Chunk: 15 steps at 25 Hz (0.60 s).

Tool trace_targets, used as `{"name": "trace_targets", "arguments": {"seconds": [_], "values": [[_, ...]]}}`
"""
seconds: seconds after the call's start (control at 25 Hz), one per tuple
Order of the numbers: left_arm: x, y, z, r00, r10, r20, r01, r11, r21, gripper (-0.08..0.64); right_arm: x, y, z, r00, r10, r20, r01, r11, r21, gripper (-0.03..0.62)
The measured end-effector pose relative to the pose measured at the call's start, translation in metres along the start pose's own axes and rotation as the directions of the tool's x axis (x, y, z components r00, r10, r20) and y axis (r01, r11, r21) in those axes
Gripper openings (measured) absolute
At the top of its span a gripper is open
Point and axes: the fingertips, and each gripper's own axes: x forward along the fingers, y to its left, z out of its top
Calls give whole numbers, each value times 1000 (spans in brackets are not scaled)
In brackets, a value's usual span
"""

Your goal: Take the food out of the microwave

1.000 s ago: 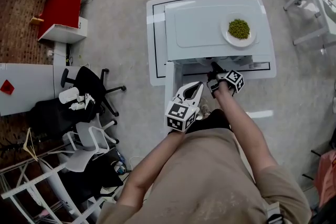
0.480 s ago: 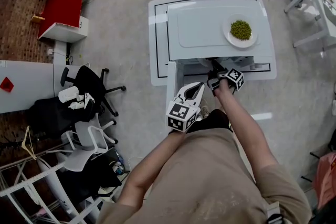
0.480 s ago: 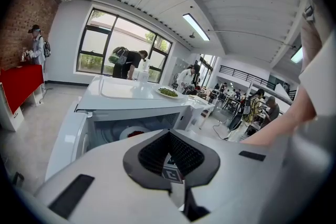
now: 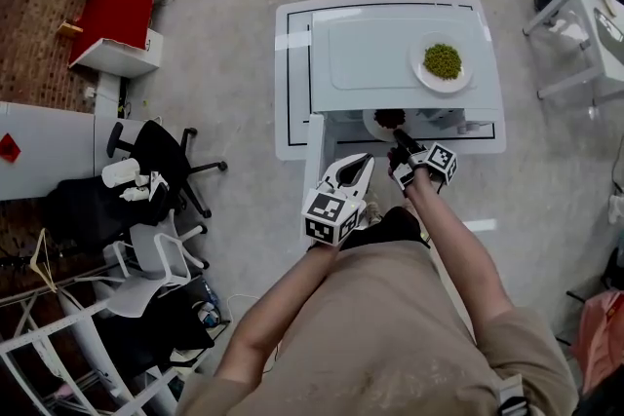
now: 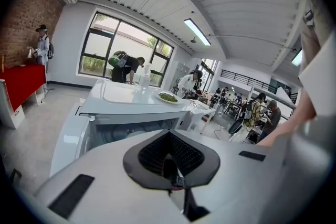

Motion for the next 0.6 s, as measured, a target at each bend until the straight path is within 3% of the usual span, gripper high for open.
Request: {"name": "trace_targets", "arguments": {"seconds": [0.32, 0.6], "values": [[-16, 4, 14, 997, 54, 58, -51, 997, -51, 5, -49, 39, -3, 997, -5, -80, 0, 998, -66, 15], [-23, -18, 9, 995, 80, 53, -76, 994, -73, 5, -89, 62, -15, 985, -40, -165, 21, 993, -118, 17]]}}
